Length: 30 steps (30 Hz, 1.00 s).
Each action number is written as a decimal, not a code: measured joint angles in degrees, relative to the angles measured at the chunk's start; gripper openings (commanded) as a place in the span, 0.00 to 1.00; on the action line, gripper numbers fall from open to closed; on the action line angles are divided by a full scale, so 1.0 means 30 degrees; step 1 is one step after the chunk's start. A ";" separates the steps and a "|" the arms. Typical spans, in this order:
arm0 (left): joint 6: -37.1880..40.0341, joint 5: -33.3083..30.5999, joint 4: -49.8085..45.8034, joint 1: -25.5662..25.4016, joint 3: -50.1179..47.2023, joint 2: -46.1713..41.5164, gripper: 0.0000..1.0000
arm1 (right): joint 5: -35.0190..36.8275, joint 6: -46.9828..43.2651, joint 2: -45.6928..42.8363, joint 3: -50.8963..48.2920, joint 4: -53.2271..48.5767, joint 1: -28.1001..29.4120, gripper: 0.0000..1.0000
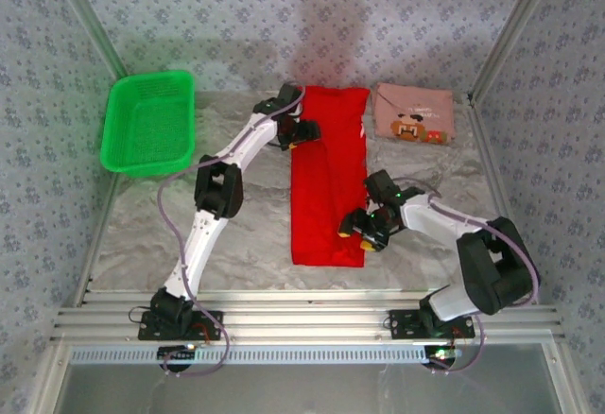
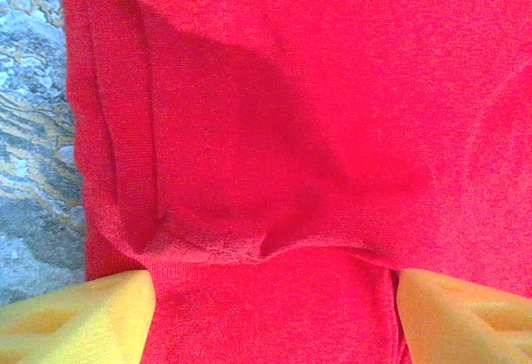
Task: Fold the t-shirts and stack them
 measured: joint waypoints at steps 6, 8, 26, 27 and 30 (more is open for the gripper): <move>0.0066 0.1166 0.0197 0.0182 -0.4328 -0.4269 0.80 | -0.0350 -0.0816 -0.2586 0.0481 -0.1931 -0.1304 0.72; 0.0051 0.1705 0.0816 0.0255 -0.6623 -0.7045 0.80 | -0.0605 -0.0991 -0.3104 0.0160 -0.2076 -0.1698 0.72; -0.2696 0.3555 0.6317 -0.2586 -2.8640 -2.0764 0.71 | -0.2594 -0.0831 -0.3446 -0.4670 0.1093 -0.2725 0.53; -0.2849 0.3468 0.6513 -0.2922 -2.8771 -2.0975 0.71 | -0.2659 -0.0721 -0.3439 -0.4809 0.1282 -0.2871 0.51; -0.3184 0.3271 0.7286 -0.3905 -2.8778 -2.1515 0.70 | -0.2878 -0.0437 -0.3228 -0.5013 0.1894 -0.3126 0.46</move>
